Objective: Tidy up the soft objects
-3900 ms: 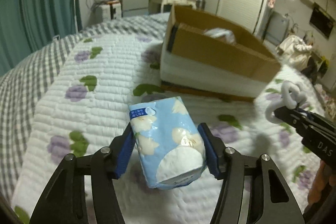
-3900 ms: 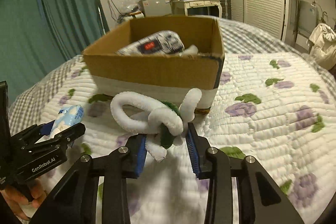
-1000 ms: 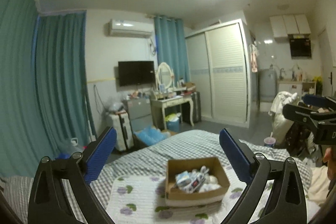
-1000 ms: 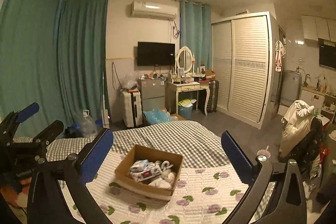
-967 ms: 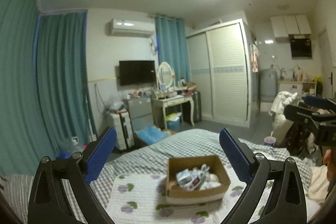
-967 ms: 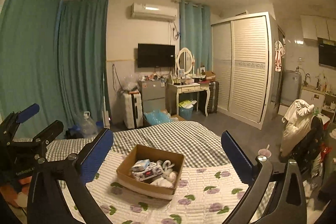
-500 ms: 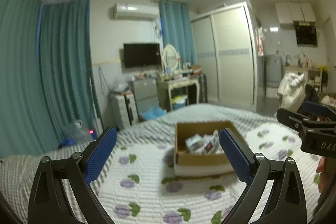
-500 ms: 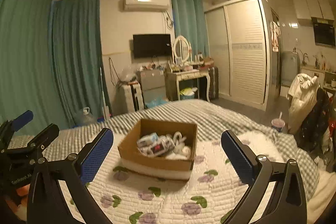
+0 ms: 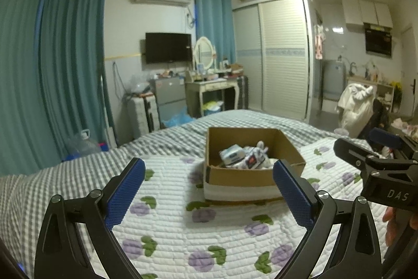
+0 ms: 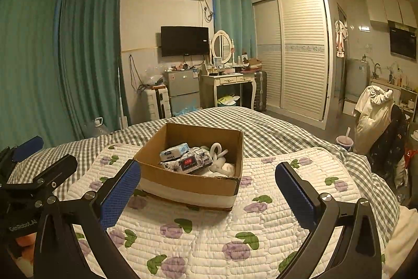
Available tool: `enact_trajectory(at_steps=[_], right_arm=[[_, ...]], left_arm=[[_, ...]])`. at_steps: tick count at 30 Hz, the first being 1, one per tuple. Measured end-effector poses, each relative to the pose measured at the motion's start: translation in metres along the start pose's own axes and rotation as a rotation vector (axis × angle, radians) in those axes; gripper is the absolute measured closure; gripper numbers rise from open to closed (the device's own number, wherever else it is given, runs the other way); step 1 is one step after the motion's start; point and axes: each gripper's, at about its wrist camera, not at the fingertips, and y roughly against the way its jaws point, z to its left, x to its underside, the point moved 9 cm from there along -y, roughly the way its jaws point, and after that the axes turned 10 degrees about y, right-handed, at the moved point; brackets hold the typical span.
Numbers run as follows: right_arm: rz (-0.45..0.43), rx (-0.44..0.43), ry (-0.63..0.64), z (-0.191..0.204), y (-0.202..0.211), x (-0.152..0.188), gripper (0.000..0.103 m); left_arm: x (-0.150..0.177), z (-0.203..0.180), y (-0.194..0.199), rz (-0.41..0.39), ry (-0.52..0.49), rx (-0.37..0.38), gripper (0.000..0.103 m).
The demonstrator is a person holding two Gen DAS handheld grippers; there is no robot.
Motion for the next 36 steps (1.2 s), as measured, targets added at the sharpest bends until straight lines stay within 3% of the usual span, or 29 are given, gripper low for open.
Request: enact_trajectory(at_steps=[10,36], right_arm=[[0.004,-0.006,-0.001,0.000,0.004,0.001,0.000],[0.011,0.003,0.025,0.003,0.006,0.002,0.000]], left_arm=[[0.000,0.009,-0.004,0.020,0.044,0.012,0.003],[-0.004,0.017,-0.003,0.014,0.049,0.005,0.003]])
